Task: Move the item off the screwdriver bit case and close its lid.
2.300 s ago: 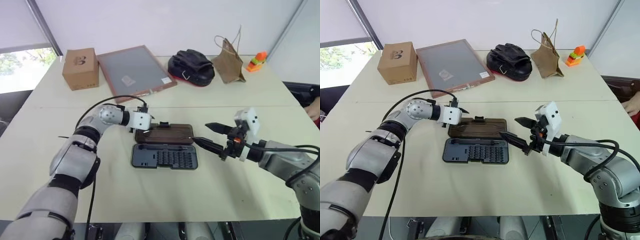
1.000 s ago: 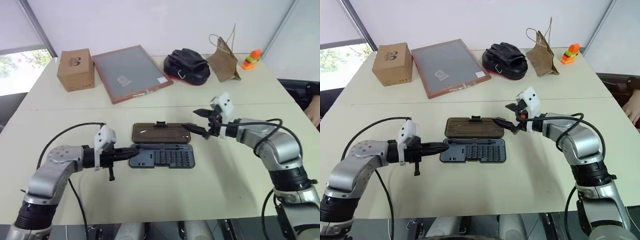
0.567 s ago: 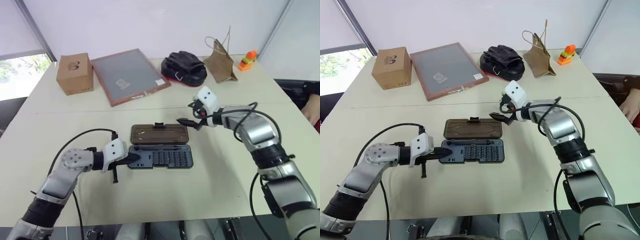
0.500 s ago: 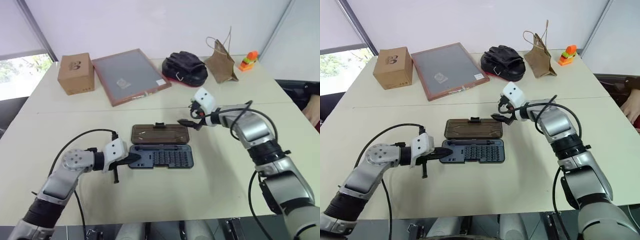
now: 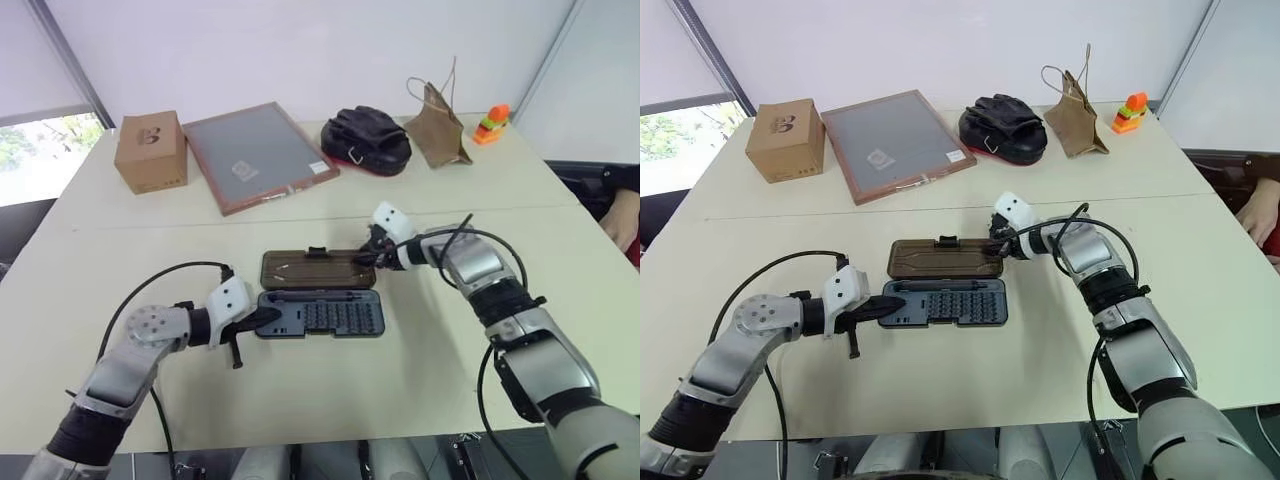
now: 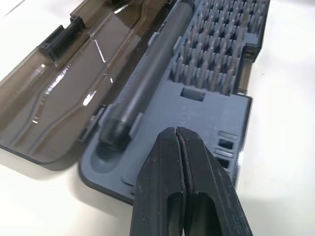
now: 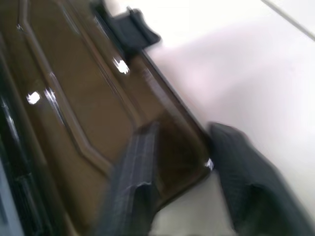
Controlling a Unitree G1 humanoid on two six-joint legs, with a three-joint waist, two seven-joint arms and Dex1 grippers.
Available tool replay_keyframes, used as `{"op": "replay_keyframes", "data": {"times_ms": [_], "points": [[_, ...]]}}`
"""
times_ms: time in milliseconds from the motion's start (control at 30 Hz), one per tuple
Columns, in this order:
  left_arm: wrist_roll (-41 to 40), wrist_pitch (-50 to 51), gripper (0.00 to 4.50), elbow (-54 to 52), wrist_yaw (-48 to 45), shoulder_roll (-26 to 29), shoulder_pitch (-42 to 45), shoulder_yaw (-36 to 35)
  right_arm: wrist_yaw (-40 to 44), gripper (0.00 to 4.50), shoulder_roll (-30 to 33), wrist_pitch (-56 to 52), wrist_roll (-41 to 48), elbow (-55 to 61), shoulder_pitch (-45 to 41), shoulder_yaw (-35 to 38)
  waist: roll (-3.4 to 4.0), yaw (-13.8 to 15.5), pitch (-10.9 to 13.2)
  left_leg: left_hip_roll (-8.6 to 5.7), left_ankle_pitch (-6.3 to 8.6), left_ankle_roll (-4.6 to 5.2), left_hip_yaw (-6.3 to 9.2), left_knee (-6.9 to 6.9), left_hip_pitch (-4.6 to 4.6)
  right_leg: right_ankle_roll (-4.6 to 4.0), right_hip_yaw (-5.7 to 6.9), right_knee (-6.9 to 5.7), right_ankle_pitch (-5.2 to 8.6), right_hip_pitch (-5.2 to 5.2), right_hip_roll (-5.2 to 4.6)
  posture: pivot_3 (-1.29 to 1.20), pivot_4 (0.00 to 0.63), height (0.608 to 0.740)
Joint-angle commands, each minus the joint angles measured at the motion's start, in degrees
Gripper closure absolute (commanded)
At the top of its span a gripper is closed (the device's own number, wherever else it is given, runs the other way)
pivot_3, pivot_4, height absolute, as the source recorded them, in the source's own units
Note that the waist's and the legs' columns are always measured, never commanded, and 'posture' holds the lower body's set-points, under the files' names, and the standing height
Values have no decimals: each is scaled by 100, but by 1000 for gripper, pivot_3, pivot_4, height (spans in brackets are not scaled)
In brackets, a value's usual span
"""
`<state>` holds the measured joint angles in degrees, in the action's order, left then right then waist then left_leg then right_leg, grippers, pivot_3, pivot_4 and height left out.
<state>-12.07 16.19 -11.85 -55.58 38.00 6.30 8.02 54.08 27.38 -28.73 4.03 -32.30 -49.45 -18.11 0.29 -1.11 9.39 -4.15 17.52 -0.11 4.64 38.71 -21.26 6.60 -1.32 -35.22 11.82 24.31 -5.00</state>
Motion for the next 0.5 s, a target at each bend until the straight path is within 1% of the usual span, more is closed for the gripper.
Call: {"op": "replay_keyframes", "data": {"times_ms": [33,133,300,367,500], "points": [[-88,428,4500,79,24,-17,-195,100,347,4455,-107,168,-115,-37,49,-152,-9,-2,-12,0,0,0,1,-3,1,-1,0,1,0,0,1,0,150,740],[-113,491,4500,39,44,-7,-198,123,438,4455,-103,515,-253,-8,75,-128,-8,-4,-14,2,0,0,2,-6,1,-2,0,0,1,1,2,0,150,740],[-144,577,4500,29,73,-37,-165,159,123,4455,106,1891,-728,380,134,-47,-8,-6,-14,2,-1,-3,0,-8,1,-2,0,1,1,2,2,0,150,740],[-147,580,4500,43,66,-42,-163,162,61,4455,219,2094,-815,667,196,42,-7,-7,-13,2,-4,-7,0,-8,1,-2,0,1,1,3,2,0,150,740],[-180,621,4500,93,54,-92,-109,185,1,4455,530,2142,-884,1703,558,218,-8,9,-13,1,-5,-8,1,-8,-2,-2,0,1,1,4,1,0,150,740]]}}
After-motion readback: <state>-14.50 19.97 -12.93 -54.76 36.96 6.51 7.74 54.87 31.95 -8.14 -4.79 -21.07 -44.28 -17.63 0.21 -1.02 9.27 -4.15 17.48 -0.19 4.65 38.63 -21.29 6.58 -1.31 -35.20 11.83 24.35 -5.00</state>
